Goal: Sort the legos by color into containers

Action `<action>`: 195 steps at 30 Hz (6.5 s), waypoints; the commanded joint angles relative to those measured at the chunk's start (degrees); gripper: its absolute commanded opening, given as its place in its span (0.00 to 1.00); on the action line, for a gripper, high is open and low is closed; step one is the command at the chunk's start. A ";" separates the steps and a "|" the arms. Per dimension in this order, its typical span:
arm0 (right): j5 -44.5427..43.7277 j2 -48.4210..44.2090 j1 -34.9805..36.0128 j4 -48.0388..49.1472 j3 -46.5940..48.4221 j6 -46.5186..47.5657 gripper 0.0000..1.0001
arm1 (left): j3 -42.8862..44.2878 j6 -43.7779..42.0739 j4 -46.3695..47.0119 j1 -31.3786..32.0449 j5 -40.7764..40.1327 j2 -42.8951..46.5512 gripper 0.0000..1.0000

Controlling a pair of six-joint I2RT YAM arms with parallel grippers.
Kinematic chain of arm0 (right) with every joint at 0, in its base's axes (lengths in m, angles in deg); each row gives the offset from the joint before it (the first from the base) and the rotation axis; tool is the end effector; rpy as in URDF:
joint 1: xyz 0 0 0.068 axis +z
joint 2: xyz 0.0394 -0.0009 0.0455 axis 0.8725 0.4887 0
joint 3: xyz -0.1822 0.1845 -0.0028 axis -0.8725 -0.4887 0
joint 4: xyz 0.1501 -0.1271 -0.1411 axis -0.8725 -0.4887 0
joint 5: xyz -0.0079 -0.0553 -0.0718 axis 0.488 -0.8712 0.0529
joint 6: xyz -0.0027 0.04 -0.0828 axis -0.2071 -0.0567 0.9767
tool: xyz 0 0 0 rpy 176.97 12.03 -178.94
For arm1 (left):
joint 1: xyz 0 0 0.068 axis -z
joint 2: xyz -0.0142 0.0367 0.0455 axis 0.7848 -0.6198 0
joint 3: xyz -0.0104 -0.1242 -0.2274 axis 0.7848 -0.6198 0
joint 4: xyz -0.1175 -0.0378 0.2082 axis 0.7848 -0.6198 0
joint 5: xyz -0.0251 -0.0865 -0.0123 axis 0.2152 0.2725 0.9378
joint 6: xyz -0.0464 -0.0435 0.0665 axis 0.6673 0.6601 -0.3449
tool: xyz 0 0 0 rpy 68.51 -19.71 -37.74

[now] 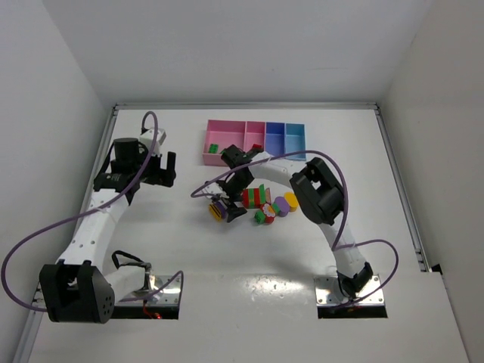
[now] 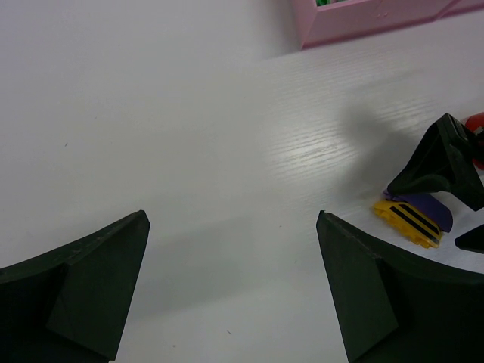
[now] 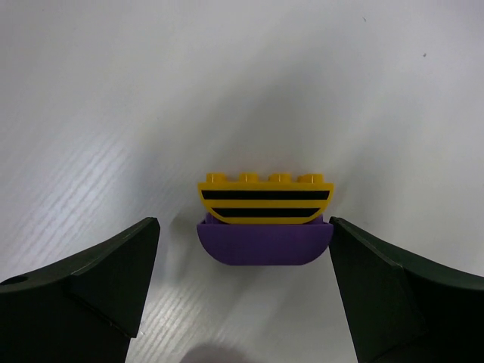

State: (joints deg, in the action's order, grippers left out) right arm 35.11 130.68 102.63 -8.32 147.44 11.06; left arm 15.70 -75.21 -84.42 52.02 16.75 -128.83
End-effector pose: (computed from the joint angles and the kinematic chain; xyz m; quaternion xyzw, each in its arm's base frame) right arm 0.2751 0.3281 0.0953 -0.7896 0.4580 0.3589 0.1945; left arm 0.2622 -0.0161 0.2542 0.0714 0.8928 -0.0662 0.4399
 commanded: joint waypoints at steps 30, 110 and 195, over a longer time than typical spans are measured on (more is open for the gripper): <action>-1.70 -18.05 -6.73 29.03 -4.80 -39.01 0.04 | -1.37 14.90 8.55 -1.63 41.32 -5.86 0.94; -15.40 -28.98 -20.96 34.41 -16.87 -47.00 0.01 | 8.21 22.91 21.82 -5.77 54.71 -21.71 0.01; -26.76 -59.46 -49.45 19.30 -28.70 -67.42 0.95 | 84.59 23.01 43.36 34.75 8.02 -86.76 0.82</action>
State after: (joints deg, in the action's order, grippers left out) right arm 6.43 71.20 53.37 11.13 118.85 -57.18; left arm 97.44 -49.62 -45.40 86.07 25.43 -219.23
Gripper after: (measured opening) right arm 0.949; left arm 0.814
